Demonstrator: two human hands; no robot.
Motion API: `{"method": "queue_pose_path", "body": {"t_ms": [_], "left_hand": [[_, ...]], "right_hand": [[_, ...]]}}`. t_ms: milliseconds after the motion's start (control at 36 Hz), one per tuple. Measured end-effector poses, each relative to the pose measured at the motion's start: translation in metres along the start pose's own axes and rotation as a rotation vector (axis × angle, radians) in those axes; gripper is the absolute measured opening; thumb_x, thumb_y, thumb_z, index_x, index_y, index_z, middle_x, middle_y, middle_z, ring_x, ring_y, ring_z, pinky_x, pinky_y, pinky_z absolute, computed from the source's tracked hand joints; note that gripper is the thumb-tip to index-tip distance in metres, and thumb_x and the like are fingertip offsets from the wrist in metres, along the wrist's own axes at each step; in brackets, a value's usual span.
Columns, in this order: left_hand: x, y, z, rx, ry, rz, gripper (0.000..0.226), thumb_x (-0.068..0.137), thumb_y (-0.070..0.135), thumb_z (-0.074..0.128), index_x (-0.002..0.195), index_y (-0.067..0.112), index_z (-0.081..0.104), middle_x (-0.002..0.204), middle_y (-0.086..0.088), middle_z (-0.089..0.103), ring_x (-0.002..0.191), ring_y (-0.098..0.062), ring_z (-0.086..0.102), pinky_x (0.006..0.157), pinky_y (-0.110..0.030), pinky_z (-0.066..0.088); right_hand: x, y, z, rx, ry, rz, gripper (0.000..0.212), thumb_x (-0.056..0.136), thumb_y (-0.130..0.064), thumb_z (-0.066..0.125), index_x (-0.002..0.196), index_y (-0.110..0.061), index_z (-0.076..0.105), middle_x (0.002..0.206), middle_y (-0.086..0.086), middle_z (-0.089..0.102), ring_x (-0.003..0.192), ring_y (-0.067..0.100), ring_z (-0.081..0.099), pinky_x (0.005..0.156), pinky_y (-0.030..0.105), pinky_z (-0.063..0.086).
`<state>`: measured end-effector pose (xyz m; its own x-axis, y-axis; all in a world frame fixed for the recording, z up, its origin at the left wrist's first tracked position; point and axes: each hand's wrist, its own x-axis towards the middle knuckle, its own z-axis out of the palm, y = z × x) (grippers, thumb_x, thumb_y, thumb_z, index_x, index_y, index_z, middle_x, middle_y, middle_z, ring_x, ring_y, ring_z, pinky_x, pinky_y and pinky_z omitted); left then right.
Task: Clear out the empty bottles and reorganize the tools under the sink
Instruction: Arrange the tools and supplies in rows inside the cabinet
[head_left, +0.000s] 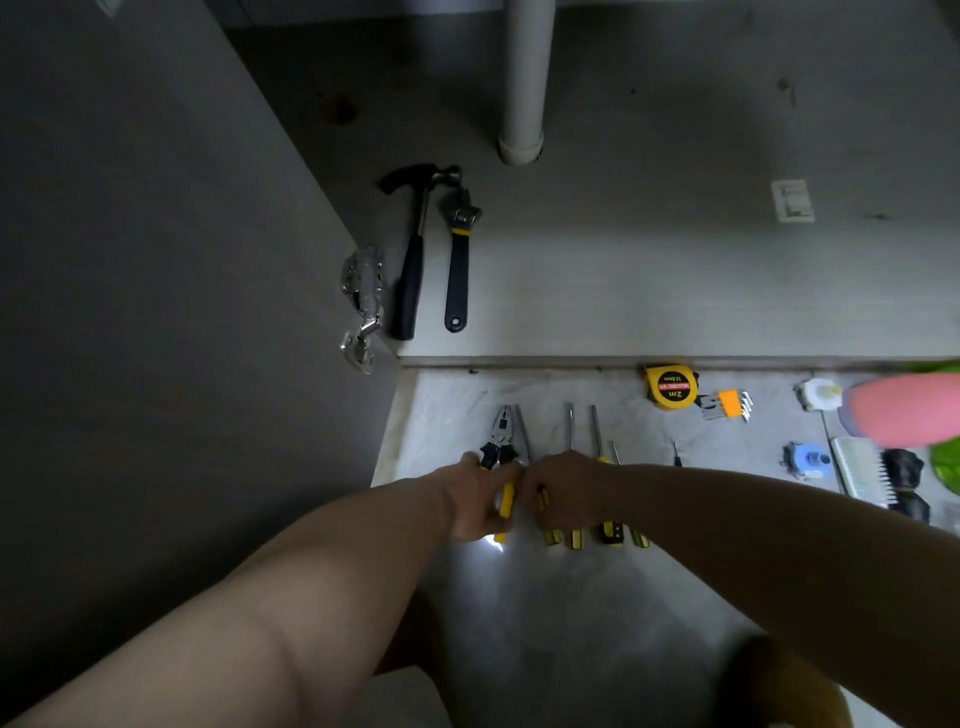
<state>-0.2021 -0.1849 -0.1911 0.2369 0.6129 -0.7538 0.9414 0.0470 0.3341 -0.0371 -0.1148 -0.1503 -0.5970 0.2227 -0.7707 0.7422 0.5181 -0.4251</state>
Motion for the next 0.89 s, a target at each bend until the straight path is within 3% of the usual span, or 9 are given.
{"method": "queue_pose_path", "body": {"t_ms": [111, 167, 222, 389, 500, 611, 694, 778, 889], "left_hand": [[-0.006, 0.004, -0.015, -0.041, -0.044, 0.026, 0.061, 0.089, 0.050, 0.067, 0.138, 0.036, 0.035, 0.125, -0.015, 0.046, 0.110, -0.038, 0.058, 0.094, -0.048, 0.053], [-0.013, 0.007, -0.025, -0.049, -0.061, 0.032, 0.059, 0.088, 0.046, 0.068, 0.136, 0.038, 0.035, 0.125, -0.014, 0.043, 0.104, -0.039, 0.060, 0.092, -0.048, 0.054], [-0.021, 0.010, -0.033, -0.030, -0.060, 0.039, 0.059, 0.087, 0.045, 0.066, 0.134, 0.042, 0.032, 0.122, -0.011, 0.040, 0.095, -0.039, 0.061, 0.086, -0.047, 0.057], [-0.043, 0.015, -0.044, 0.136, 0.171, 0.192, 0.053, 0.090, 0.044, 0.050, 0.136, 0.039, 0.024, 0.118, -0.006, 0.036, 0.079, -0.033, 0.059, 0.070, -0.042, 0.054], [-0.043, 0.021, -0.058, 0.250, 0.406, 0.273, 0.047, 0.092, 0.041, 0.046, 0.136, 0.035, 0.029, 0.119, -0.004, 0.033, 0.065, -0.022, 0.050, 0.054, -0.032, 0.040], [-0.038, 0.036, -0.079, 0.155, 0.590, 0.237, 0.046, 0.090, 0.035, 0.049, 0.133, 0.033, 0.032, 0.120, -0.005, 0.031, 0.065, -0.032, 0.058, 0.055, -0.036, 0.045], [-0.032, 0.051, -0.093, 0.063, 0.762, 0.134, 0.045, 0.092, 0.034, 0.052, 0.133, 0.035, 0.034, 0.119, -0.005, 0.034, 0.066, -0.032, 0.060, 0.057, -0.040, 0.052], [-0.022, 0.063, -0.107, -0.023, 0.898, 0.006, 0.043, 0.093, 0.034, 0.051, 0.133, 0.035, 0.035, 0.116, -0.006, 0.037, 0.064, -0.029, 0.058, 0.059, -0.036, 0.051], [-0.005, 0.070, -0.122, -0.030, 0.950, -0.123, 0.039, 0.096, 0.035, 0.047, 0.133, 0.034, 0.034, 0.117, -0.010, 0.036, 0.060, -0.023, 0.049, 0.058, -0.032, 0.043]], "right_hand": [[-0.012, 0.009, -0.024, 0.172, -0.081, 0.043, 0.020, 0.087, -0.010, 0.072, 0.107, -0.009, 0.071, 0.107, 0.009, 0.073, 0.093, 0.019, 0.071, 0.083, 0.034, 0.058], [-0.020, 0.017, -0.040, 0.271, -0.157, 0.067, 0.013, 0.086, -0.007, 0.072, 0.099, -0.012, 0.070, 0.086, 0.004, 0.074, 0.073, 0.011, 0.069, 0.064, 0.025, 0.057], [-0.032, 0.025, -0.056, 0.400, -0.257, 0.121, 0.013, 0.087, -0.005, 0.072, 0.095, -0.015, 0.068, 0.072, 0.000, 0.071, 0.066, 0.008, 0.069, 0.057, 0.019, 0.053], [-0.075, 0.045, -0.102, 0.535, -0.510, 0.036, 0.021, 0.096, -0.007, 0.060, 0.108, -0.020, 0.072, 0.111, 0.008, 0.065, 0.089, 0.012, 0.065, 0.077, 0.023, 0.054], [-0.101, 0.056, -0.124, 0.734, -0.562, -0.084, 0.029, 0.097, -0.002, 0.055, 0.119, -0.014, 0.070, 0.118, 0.015, 0.059, 0.091, 0.014, 0.061, 0.078, 0.022, 0.054], [-0.108, 0.064, -0.129, 0.938, -0.415, -0.145, 0.030, 0.094, 0.004, 0.056, 0.114, -0.011, 0.073, 0.116, 0.020, 0.052, 0.101, 0.030, 0.051, 0.085, 0.028, 0.051], [-0.102, 0.063, -0.129, 1.094, -0.259, -0.182, 0.024, 0.090, 0.001, 0.061, 0.106, -0.012, 0.074, 0.100, 0.012, 0.059, 0.090, 0.018, 0.058, 0.084, 0.026, 0.052], [-0.088, 0.058, -0.128, 1.117, 0.001, -0.167, 0.019, 0.096, -0.001, 0.058, 0.102, -0.014, 0.071, 0.088, 0.002, 0.063, 0.082, 0.011, 0.061, 0.083, 0.024, 0.053], [-0.064, 0.048, -0.127, 0.957, 0.429, -0.010, 0.016, 0.098, -0.004, 0.055, 0.101, -0.010, 0.070, 0.105, 0.017, 0.068, 0.085, 0.019, 0.063, 0.092, 0.040, 0.056]]}}
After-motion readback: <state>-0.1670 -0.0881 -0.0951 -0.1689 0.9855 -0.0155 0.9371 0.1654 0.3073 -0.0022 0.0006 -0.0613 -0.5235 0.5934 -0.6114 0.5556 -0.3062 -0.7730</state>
